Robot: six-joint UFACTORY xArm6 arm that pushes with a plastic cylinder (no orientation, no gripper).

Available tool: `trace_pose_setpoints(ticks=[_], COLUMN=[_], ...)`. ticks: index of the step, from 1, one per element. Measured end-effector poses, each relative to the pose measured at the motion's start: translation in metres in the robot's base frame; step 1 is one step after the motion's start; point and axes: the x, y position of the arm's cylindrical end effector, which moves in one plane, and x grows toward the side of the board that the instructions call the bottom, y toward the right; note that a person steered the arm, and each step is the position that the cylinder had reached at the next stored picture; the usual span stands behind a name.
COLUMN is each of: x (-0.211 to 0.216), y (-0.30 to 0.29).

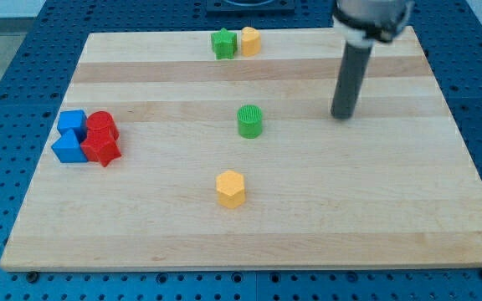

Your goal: Move the green circle close to the green star

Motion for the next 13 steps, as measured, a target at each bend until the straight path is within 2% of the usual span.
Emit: trace_pose_setpoints(ticks=[1, 2, 3, 4, 5, 6, 8, 9, 10, 11, 12, 13], x=[0.034, 0.024, -0.006, -0.001, 0.052, 0.037, -0.059, -0.059, -0.008, 0.019, -0.016, -0.064], y=[-0.057, -0.12, -0.165, -0.168, -0.153, -0.133, -0.181, -0.185, -0.166, -0.134, -0.119, -0.149])
